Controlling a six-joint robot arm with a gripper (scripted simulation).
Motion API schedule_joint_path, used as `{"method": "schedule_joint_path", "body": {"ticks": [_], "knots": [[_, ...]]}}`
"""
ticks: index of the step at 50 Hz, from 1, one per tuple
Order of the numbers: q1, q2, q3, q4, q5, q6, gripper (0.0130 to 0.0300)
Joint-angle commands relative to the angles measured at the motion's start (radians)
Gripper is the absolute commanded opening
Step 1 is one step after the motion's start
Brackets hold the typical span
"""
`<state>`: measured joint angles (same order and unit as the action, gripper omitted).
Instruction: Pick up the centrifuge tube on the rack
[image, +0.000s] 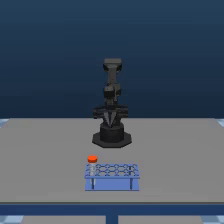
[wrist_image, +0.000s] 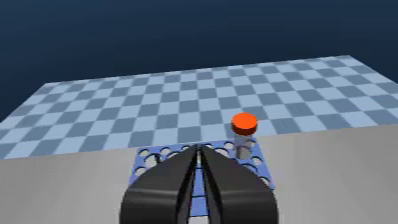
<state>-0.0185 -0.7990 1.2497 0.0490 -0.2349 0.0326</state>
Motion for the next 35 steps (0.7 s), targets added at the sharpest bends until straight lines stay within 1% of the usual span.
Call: {"method": "schedule_joint_path", "body": {"ticks": [1, 35], "knots": [[0.000, 0.000, 0.000, 0.000, 0.000, 0.000, 0.0300], [-0.006, 0.007, -0.003, -0.025, -0.001, 0.022, 0.0300]]}}
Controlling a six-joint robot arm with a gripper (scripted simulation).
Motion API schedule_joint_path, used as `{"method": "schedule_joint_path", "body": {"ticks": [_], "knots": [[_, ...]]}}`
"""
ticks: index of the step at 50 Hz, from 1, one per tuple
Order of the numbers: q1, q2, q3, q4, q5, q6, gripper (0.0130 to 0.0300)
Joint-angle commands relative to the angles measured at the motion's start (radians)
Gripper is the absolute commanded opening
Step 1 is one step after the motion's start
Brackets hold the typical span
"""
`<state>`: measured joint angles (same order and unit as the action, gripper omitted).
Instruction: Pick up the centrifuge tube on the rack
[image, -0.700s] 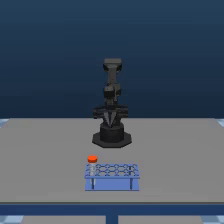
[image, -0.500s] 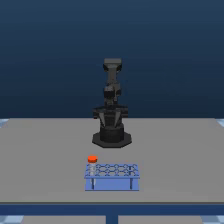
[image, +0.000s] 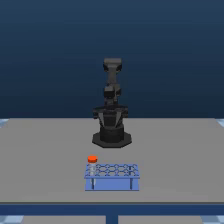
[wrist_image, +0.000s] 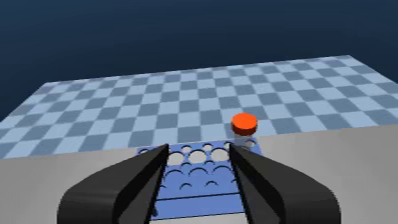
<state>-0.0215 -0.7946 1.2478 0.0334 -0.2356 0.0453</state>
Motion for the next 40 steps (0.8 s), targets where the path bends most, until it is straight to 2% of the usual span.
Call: {"method": "schedule_joint_path", "body": {"ticks": [1, 20, 40], "knots": [[-0.005, 0.005, -0.002, -0.020, -0.001, 0.019, 0.0300], [-0.036, 0.043, -0.020, -0.150, -0.010, 0.133, 0.0300], [-0.103, 0.140, -0.070, -0.413, -0.030, 0.358, 0.0300]]}}
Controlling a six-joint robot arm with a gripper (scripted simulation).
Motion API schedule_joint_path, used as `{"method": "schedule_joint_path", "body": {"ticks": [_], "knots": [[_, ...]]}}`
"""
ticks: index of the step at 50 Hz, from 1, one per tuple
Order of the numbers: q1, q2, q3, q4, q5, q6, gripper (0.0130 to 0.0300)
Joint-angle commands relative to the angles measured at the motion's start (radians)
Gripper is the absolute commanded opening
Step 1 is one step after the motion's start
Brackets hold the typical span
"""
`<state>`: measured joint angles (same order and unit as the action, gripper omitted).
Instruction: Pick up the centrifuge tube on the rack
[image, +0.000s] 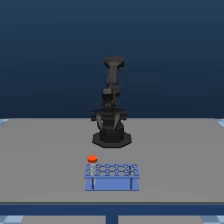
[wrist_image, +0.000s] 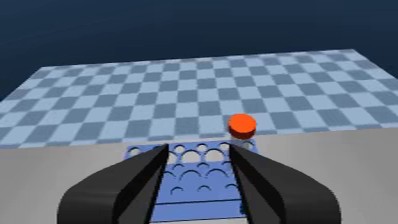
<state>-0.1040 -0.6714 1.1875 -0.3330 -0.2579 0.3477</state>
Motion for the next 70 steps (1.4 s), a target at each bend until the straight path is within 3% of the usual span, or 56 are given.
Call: {"method": "schedule_joint_path", "body": {"ticks": [1, 15, 18, 20, 23, 25, 28, 30, 38, 53, 70], "knots": [[-0.031, 0.035, -0.020, -0.087, -0.011, 0.088, 0.0300], [-0.085, 0.148, -0.093, -0.287, -0.026, 0.244, 0.0300], [-0.105, 0.198, -0.130, -0.367, -0.028, 0.305, 0.0300], [-0.105, 0.198, -0.130, -0.367, -0.028, 0.305, 0.0300], [-0.121, 0.248, -0.170, -0.447, -0.027, 0.366, 0.0300], [-0.121, 0.248, -0.170, -0.447, -0.027, 0.366, 0.0300], [-0.136, 0.296, -0.210, -0.527, -0.023, 0.429, 0.0300], [-0.136, 0.296, -0.210, -0.527, -0.023, 0.429, 0.0300], [-0.156, 0.377, -0.285, -0.678, -0.013, 0.552, 0.0300], [-0.170, 0.450, -0.361, -0.858, -0.002, 0.709, 0.0300], [-0.178, 0.494, -0.408, -0.970, 0.004, 0.807, 0.0300]]}}
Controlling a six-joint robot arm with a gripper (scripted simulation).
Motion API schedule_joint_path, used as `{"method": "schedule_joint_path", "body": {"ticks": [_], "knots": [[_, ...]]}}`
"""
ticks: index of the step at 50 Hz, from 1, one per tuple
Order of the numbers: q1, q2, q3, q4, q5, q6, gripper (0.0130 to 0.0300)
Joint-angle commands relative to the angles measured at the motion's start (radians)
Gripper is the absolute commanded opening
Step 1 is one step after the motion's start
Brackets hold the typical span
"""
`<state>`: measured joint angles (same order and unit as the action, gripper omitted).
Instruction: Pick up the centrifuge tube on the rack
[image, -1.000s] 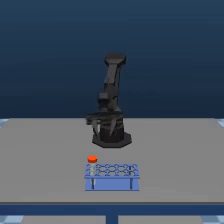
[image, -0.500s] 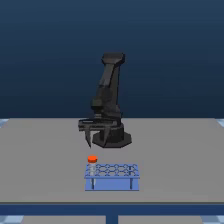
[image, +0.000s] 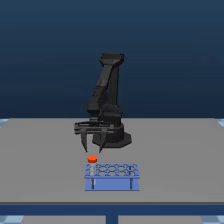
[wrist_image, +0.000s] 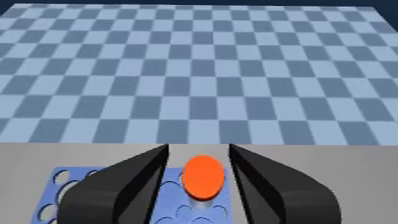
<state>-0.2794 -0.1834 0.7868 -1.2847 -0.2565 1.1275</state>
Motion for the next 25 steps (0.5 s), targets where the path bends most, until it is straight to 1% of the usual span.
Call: {"method": "schedule_joint_path", "body": {"ticks": [1, 13, 25], "knots": [[-0.003, 0.011, -0.012, -0.030, 0.004, 0.038, 0.0300], [-0.006, 0.027, -0.027, -0.060, 0.005, 0.062, 0.0300], [-0.006, 0.031, -0.027, -0.047, 0.004, 0.049, 0.0300]]}}
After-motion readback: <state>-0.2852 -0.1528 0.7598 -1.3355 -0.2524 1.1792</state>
